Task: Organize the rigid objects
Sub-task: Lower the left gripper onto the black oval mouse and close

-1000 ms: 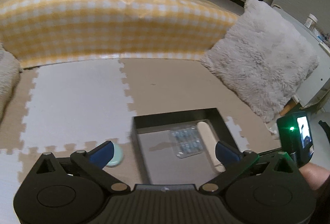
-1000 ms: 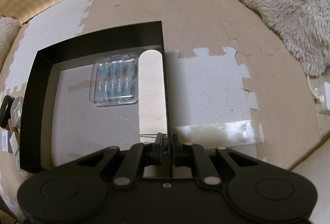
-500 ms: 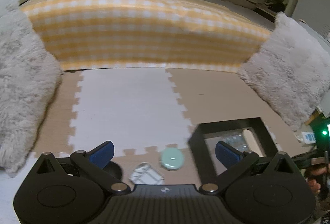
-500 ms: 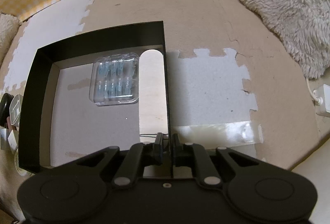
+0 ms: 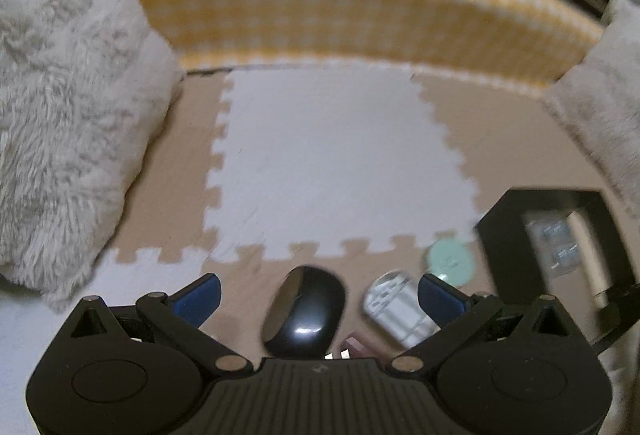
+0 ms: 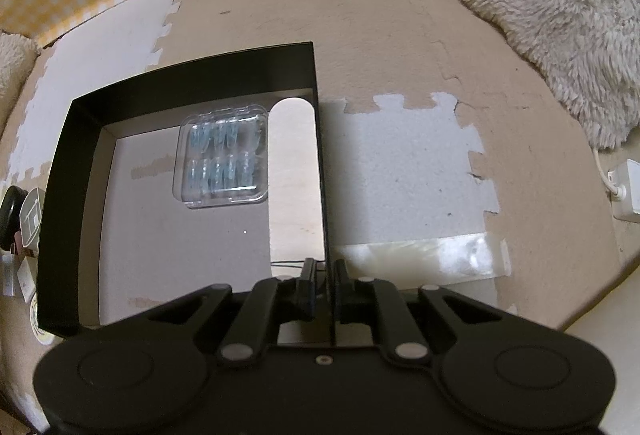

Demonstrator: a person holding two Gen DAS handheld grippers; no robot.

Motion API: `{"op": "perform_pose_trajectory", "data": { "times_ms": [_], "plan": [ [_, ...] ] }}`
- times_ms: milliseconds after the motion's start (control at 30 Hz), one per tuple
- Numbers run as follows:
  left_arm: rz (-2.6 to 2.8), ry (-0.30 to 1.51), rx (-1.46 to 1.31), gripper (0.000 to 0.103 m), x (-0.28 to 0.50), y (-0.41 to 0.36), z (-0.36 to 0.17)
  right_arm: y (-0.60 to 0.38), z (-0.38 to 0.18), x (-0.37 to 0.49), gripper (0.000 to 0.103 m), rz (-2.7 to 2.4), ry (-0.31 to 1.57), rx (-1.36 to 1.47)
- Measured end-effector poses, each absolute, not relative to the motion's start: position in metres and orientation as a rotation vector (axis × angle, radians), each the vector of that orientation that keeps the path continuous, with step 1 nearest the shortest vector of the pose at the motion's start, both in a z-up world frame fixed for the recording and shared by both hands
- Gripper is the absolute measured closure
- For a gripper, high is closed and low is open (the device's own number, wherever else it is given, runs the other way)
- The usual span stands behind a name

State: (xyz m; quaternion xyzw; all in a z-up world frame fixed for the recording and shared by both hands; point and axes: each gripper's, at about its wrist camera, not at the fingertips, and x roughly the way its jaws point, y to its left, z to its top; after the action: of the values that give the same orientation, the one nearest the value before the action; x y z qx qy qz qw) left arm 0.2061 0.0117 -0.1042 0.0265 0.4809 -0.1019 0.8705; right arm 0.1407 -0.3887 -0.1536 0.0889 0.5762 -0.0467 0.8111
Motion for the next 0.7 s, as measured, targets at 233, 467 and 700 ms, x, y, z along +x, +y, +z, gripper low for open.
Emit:
{"op": "perform_pose_trajectory", "data": {
  "times_ms": [233,467,700],
  "plan": [
    [-0.230,1.074,0.096,0.002,0.218,0.015,-0.129,-0.390,-0.153,0.141,0.094,-0.102,1.234,0.202],
    [-0.287,1.117,0.140,0.025,0.228,0.014,-0.145,-0.390,-0.154,0.141,0.094,-0.102,1.232,0.201],
    [-0.325,1.137,0.224,0.033,0.231,0.008,-0.160,-0.389,-0.154,0.141,0.094,-0.103,1.231,0.201]
  ]
}}
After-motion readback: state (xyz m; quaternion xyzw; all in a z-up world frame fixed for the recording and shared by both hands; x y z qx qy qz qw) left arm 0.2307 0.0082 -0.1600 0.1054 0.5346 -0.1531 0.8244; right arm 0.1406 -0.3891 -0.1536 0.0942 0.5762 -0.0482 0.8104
